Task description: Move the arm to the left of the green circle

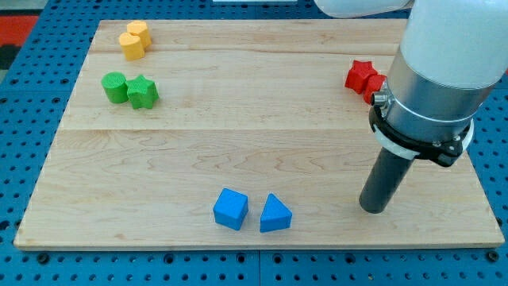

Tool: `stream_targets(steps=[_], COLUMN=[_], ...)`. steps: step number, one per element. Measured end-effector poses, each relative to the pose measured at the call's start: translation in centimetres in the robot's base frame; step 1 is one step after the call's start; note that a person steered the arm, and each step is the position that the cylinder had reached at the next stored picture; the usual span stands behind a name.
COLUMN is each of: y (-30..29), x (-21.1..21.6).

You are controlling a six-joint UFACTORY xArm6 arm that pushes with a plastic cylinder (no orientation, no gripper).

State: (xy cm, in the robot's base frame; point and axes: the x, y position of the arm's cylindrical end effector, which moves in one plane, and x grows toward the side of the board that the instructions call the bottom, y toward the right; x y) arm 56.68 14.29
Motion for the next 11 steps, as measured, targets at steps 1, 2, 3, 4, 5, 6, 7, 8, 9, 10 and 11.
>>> stream_targets(steps=[1, 2, 3, 4, 5, 6, 7, 8, 9, 10, 11], y=[0.0, -0.5, -4.4, -11.0, -19.5, -28.0, -36.3, -39.2, -39.5, -39.7, -39.8], x=[-1.7, -8.8, -11.1, -11.1, -11.1, -11.3, -11.9, -15.9, -20.7, -24.9, -28.0])
